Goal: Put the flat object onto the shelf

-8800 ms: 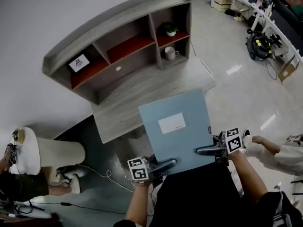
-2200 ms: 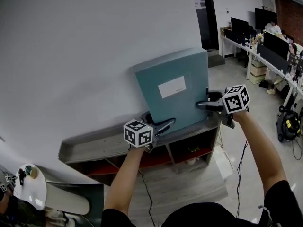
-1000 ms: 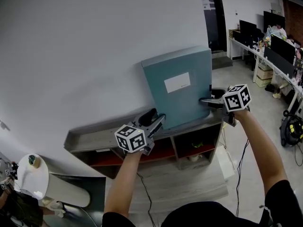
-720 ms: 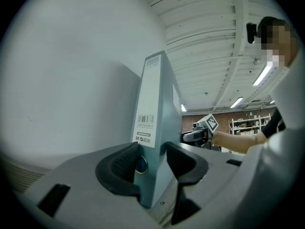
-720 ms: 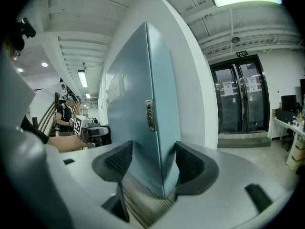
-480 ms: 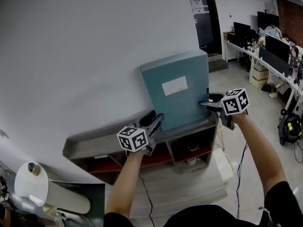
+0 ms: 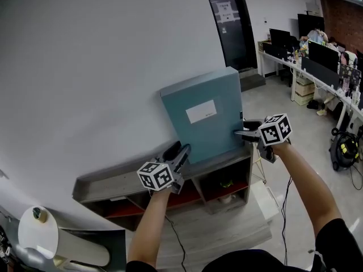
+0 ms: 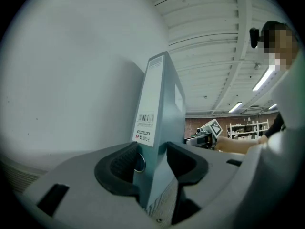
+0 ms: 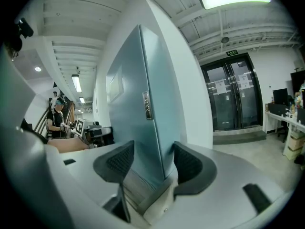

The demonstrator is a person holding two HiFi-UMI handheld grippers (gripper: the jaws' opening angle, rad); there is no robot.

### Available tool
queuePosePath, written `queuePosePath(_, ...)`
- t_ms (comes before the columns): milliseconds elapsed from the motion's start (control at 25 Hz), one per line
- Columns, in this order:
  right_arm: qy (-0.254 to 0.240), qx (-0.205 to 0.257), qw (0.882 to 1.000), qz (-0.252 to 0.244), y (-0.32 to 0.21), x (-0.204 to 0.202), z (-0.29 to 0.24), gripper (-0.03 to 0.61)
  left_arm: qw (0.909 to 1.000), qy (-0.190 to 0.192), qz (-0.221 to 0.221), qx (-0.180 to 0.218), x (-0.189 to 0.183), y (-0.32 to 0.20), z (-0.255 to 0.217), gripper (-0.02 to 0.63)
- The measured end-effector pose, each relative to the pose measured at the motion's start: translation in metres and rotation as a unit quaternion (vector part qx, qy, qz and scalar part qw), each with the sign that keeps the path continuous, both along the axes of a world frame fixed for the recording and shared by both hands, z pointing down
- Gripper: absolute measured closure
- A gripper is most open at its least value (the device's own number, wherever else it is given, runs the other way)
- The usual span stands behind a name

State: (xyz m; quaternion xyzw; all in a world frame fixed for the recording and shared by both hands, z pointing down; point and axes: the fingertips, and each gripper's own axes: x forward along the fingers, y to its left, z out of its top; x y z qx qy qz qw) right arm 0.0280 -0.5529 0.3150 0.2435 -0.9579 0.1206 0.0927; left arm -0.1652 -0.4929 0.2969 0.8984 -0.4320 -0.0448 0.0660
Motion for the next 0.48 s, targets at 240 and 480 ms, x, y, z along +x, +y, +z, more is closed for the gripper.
queuePosePath(240,-0.001,-0.003,1.0,-0.001,0.005,0.004,0.006,0.319,0.9999,0.006,0.01,-0.005,0.0,0.004,0.004,0.41)
queuePosePath(480,-0.003,-0.001,1.0,0.003,0.017,0.011,0.004,0.319,0.9999,0.016,-0.006,-0.002,-0.013,0.013,0.002,0.4)
